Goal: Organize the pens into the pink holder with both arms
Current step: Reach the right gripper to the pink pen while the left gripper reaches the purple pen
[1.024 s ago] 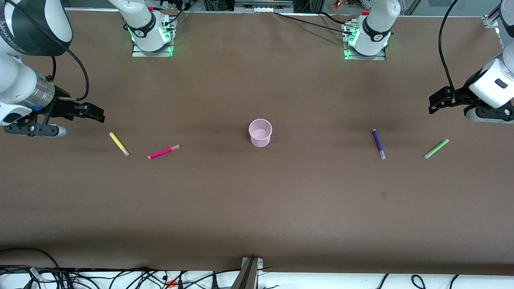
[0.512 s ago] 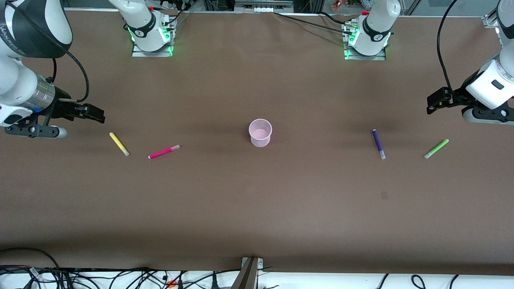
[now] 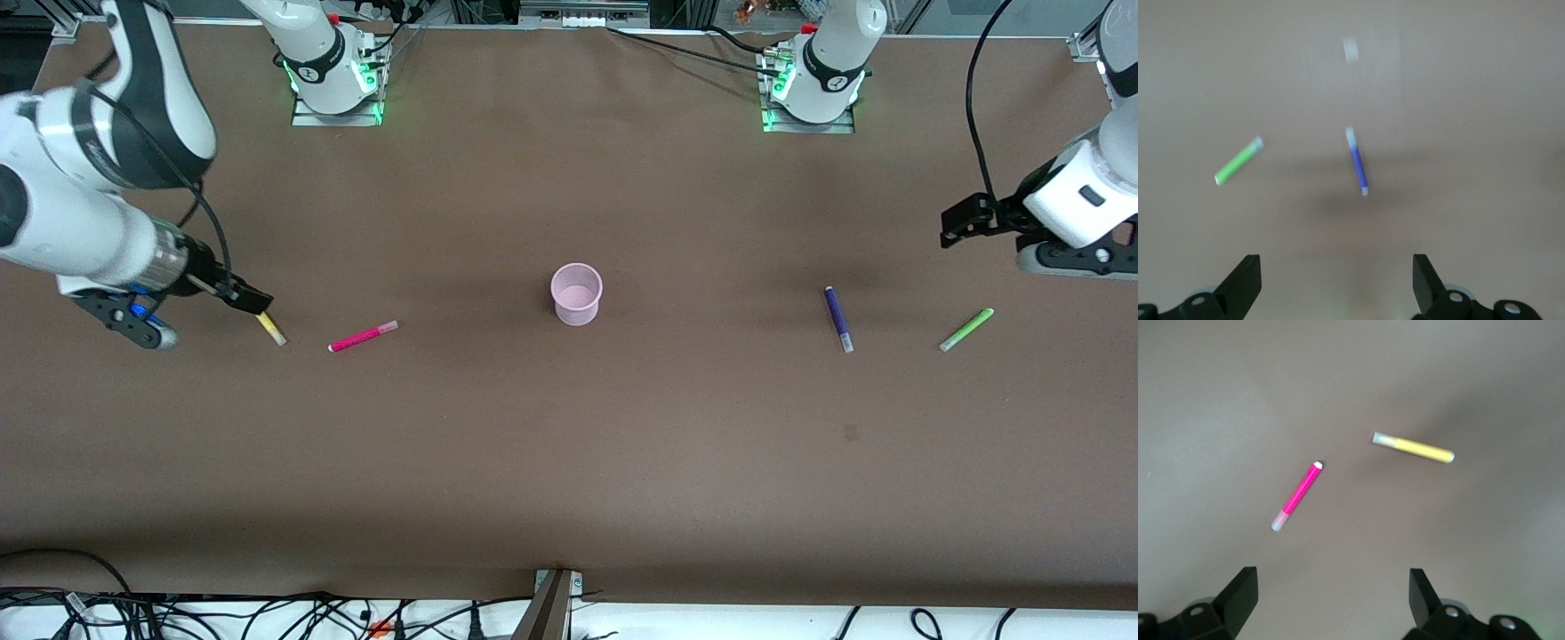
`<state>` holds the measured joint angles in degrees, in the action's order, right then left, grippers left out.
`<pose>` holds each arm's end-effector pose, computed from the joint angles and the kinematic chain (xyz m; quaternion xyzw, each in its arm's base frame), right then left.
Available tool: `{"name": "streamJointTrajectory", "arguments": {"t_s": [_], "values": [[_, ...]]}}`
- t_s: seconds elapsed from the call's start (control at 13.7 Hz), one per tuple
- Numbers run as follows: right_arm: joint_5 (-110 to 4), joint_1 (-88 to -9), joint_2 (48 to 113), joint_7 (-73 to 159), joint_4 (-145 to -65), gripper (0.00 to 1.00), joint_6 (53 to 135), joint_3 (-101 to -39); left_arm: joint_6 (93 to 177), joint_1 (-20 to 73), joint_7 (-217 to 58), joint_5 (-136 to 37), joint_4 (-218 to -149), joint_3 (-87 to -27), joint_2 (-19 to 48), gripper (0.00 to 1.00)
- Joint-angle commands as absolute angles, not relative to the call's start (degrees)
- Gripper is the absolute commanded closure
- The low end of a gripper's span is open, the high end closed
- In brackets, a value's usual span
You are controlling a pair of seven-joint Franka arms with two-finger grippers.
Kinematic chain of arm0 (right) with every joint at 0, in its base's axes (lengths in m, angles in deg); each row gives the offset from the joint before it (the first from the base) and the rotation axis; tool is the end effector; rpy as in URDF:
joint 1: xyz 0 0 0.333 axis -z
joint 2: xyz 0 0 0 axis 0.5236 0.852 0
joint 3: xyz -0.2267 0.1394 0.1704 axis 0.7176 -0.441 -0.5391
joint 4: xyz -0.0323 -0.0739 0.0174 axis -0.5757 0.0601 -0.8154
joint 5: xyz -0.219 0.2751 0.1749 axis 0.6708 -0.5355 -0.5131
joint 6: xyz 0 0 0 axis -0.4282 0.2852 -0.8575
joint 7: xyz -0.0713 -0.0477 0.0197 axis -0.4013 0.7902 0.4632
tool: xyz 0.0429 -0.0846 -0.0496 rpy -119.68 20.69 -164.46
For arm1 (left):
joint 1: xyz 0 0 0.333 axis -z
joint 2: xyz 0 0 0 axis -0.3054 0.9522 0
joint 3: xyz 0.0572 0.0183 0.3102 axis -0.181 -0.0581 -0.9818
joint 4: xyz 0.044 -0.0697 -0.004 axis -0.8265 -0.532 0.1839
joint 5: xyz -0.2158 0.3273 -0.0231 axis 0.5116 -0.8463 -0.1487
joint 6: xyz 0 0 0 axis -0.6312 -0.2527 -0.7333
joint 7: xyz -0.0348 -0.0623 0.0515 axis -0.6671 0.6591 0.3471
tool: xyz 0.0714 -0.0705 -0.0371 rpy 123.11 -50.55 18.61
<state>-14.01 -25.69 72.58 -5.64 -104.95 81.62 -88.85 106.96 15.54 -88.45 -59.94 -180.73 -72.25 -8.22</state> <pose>0.6093 0.0673 0.4184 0.9473 -0.3071 -0.0884 0.0237 0.5569 -0.0044 0.5426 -0.9954 0.0289 0.0913 0.0091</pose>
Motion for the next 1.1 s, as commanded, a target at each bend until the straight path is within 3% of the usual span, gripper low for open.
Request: {"name": "streamJointTrajectory", "arguments": {"t_s": [0.0,0.29,0.66,1.02], "values": [[-11.8,-26.1,76.0,-12.0,-107.6,0.00,87.0,-89.0,101.8,14.9,-87.9,-59.3,-181.8,-72.0,-3.9,0.00],[-10.9,-26.1,80.3,-18.9,-115.7,0.00,102.7,-89.0,114.2,13.9,-87.4,-58.7,-195.0,-71.9,-4.7,0.00],[-10.7,-27.4,85.8,-24.8,-116.4,0.00,106.4,-88.8,143.7,14.4,-87.1,-57.4,-212.2,-71.8,-3.9,0.00],[-10.0,-28.7,89.9,-30.2,-116.7,0.01,111.0,-88.4,163.5,14.8,-86.8,-57.2,-218.8,-70.8,4.8,0.00]]}}
